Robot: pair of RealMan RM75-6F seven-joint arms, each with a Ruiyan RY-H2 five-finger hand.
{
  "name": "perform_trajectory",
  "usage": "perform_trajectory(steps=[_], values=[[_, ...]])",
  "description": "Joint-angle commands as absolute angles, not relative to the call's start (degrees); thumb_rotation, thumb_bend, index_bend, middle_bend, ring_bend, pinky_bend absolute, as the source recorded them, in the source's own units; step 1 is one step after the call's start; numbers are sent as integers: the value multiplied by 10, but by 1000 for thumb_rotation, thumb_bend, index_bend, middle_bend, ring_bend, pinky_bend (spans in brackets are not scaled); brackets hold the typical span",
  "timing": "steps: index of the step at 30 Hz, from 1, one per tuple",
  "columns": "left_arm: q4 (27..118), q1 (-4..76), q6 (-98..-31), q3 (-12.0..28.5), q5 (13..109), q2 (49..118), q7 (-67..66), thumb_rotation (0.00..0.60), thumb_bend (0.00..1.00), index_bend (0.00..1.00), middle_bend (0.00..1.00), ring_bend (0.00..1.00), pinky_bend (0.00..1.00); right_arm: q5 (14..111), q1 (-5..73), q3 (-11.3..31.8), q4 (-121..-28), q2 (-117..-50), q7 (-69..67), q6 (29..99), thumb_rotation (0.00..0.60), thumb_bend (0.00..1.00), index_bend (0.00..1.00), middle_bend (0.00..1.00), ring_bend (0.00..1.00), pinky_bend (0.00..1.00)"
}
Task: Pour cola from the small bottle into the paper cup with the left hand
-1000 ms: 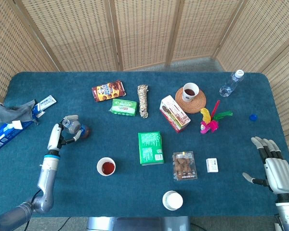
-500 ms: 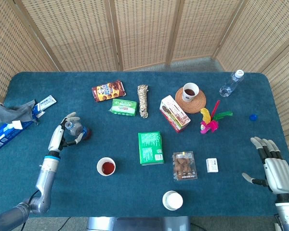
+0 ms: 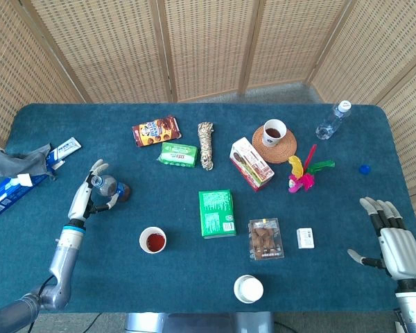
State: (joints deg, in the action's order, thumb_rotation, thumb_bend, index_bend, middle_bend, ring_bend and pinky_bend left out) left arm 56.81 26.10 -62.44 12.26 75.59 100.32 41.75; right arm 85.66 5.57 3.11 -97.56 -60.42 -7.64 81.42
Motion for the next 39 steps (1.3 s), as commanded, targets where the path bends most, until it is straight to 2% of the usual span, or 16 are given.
perform_trajectory(steps=[1, 8, 39], values=[[567, 261, -626, 123, 756, 1003, 416, 600, 394, 71, 0, 0, 0, 857, 56, 31, -976, -604, -76, 814, 600, 0, 0, 0, 0, 62], [573, 260, -630, 124, 758, 998, 416, 600, 392, 1, 0, 0, 0, 857, 56, 31, -977, -604, -77, 815, 600, 0, 0, 0, 0, 62], [638, 249, -640, 99, 779, 964, 389, 600, 391, 0, 0, 0, 0, 862, 54, 31, -980, -600, -82, 821, 600, 0, 0, 0, 0, 62]])
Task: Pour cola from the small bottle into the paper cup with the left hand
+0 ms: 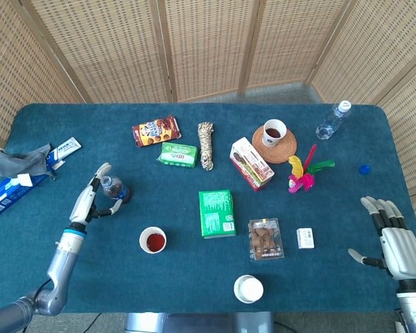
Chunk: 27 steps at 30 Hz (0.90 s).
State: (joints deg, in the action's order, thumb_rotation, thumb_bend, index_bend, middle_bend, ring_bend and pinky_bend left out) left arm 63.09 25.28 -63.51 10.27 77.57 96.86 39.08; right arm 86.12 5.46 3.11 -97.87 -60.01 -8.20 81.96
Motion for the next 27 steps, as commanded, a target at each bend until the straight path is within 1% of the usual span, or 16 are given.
perform_trajectory(steps=[1, 6, 16, 19, 20, 23, 27], values=[[643, 247, -643, 98, 780, 962, 388, 600, 391, 0, 0, 0, 0, 863, 54, 31, -980, -599, -82, 821, 600, 0, 0, 0, 0, 63], [665, 231, -668, 92, 786, 948, 379, 600, 390, 0, 0, 0, 0, 866, 53, 30, -982, -597, -85, 824, 600, 0, 0, 0, 0, 63], [692, 202, -698, 86, 785, 918, 374, 600, 391, 0, 0, 0, 0, 872, 50, 28, -988, -592, -89, 830, 600, 0, 0, 0, 0, 62], [698, 190, -711, 84, 784, 908, 379, 600, 390, 0, 0, 0, 0, 872, 49, 28, -990, -591, -87, 832, 600, 0, 0, 0, 0, 22], [700, 187, -717, 84, 785, 904, 381, 600, 391, 0, 0, 0, 0, 872, 49, 28, -991, -591, -87, 833, 600, 0, 0, 0, 0, 7], [710, 172, -745, 77, 800, 888, 379, 600, 392, 0, 0, 0, 0, 873, 48, 27, -992, -590, -86, 833, 600, 0, 0, 0, 0, 3], [737, 154, -791, 67, 830, 848, 349, 600, 391, 0, 0, 0, 0, 874, 49, 26, -993, -591, -82, 831, 600, 0, 0, 0, 0, 3]])
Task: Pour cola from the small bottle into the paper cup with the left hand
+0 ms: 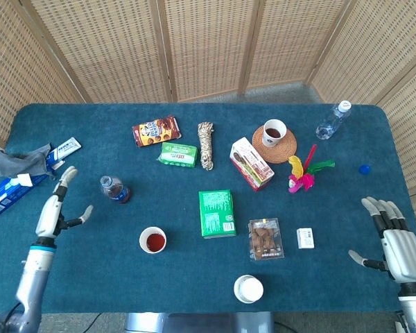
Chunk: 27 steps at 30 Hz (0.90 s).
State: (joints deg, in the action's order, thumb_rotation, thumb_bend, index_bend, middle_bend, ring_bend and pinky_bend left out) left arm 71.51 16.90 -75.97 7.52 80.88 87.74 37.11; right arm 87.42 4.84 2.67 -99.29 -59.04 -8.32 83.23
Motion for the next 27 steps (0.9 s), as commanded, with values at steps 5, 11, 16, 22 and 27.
perform_trajectory(steps=[5, 11, 16, 22, 27], values=[[780, 139, -822, 65, 846, 784, 287, 600, 392, 0, 0, 0, 0, 872, 50, 26, -992, -593, -75, 826, 600, 0, 0, 0, 0, 3], [862, 121, -776, 38, 805, 682, 134, 600, 391, 0, 0, 0, 0, 870, 51, 25, -993, -598, -62, 824, 600, 0, 0, 0, 0, 3], [905, 107, -775, 28, 783, 650, 57, 600, 391, 0, 0, 0, 0, 859, 52, 28, -991, -601, -49, 821, 600, 0, 0, 0, 0, 3], [925, 88, -797, 29, 772, 646, 33, 600, 390, 0, 0, 0, 0, 836, 48, 42, -985, -601, -40, 832, 600, 0, 0, 0, 0, 3], [931, 85, -791, 22, 782, 634, 35, 600, 391, 0, 0, 0, 0, 815, 44, 56, -976, -613, -12, 847, 600, 0, 0, 0, 0, 1]])
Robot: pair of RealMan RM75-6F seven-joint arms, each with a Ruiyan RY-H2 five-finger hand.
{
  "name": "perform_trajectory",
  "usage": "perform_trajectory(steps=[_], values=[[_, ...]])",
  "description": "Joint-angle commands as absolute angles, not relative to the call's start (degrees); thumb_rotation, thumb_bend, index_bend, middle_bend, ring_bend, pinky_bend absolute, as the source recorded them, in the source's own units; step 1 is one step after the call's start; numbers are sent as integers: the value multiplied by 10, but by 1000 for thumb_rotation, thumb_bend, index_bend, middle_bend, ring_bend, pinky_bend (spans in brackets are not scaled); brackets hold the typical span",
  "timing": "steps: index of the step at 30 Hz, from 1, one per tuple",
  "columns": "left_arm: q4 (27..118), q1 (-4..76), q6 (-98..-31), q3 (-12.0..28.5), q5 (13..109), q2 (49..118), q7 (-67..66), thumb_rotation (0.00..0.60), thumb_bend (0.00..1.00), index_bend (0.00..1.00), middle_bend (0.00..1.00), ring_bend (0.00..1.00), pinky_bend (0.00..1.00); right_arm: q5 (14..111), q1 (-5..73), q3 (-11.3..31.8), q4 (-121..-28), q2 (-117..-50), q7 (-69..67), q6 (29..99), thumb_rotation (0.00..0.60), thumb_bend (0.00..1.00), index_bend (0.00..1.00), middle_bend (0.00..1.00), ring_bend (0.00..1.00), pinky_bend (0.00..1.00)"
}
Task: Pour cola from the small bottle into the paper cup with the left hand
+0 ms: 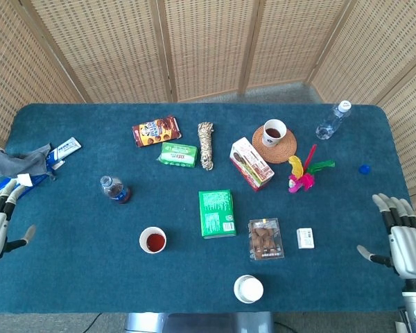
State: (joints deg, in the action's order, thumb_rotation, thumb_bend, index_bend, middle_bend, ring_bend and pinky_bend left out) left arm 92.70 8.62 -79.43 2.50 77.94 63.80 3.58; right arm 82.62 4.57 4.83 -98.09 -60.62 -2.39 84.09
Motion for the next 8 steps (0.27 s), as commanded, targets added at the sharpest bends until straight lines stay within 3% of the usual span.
perform_trajectory(steps=[1, 8], values=[[933, 85, -789, 21, 782, 632, 32, 600, 391, 0, 0, 0, 0, 813, 44, 57, -976, -616, -11, 847, 600, 0, 0, 0, 0, 1], [955, 89, -768, 11, 782, 623, -14, 600, 391, 0, 0, 0, 0, 815, 53, 53, -977, -624, -4, 827, 600, 0, 0, 0, 0, 0]])
